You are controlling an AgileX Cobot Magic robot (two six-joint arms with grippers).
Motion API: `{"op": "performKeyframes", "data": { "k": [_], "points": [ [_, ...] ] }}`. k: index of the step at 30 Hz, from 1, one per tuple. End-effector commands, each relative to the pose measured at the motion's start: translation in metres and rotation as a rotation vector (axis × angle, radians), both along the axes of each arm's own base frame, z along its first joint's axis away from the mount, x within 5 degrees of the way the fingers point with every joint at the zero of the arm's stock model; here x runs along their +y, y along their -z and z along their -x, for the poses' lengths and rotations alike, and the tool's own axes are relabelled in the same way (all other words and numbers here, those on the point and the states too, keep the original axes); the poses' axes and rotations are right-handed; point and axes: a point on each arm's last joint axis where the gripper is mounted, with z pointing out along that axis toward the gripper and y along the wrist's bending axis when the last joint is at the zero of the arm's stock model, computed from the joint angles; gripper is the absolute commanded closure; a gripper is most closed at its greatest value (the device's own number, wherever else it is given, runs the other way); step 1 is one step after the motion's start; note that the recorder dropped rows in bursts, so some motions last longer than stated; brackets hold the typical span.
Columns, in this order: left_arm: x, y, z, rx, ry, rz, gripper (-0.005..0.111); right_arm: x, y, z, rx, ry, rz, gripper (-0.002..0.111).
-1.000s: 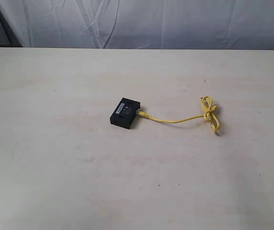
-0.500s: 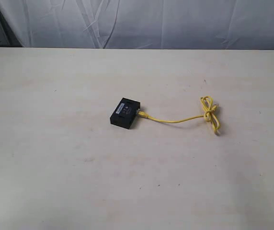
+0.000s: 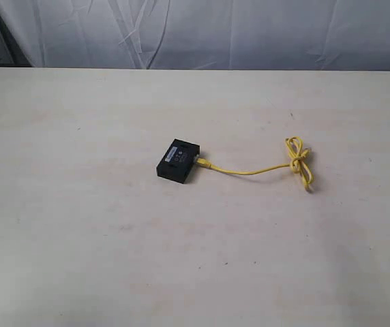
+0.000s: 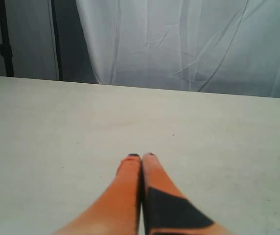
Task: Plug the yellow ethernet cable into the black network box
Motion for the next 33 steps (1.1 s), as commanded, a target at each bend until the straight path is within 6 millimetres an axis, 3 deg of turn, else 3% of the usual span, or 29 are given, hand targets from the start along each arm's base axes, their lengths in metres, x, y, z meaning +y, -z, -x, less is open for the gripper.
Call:
{"op": "performKeyframes", "data": {
  "k": [1,9,14,21,26,33],
  "points": [
    [0.000,0.001,0.000,-0.003,-0.002,-0.007,0.107,0.002,-0.001,0.001,-0.019,-0.021,-0.002,0.109],
    [0.000,0.001,0.000,-0.003,-0.002,-0.007,0.107,0.002,0.008,0.000,0.012,-0.019,-0.045,0.109],
    [0.000,0.001,0.000,-0.003,-0.002,-0.007,0.107,-0.001,0.038,0.009,0.045,0.019,-0.132,0.109],
    [0.000,0.001,0.000,-0.003,-0.002,-0.007,0.107,-0.006,0.086,0.027,0.030,0.086,-0.105,0.109],
    [0.000,0.001,0.000,-0.003,-0.003,-0.010,0.107,-0.007,0.101,0.034,0.180,0.125,-0.044,0.109],
    [0.000,0.001,0.000,-0.003,-0.003,-0.010,0.107,-0.008,0.102,0.034,0.184,0.127,-0.030,0.109]
  ]
}}
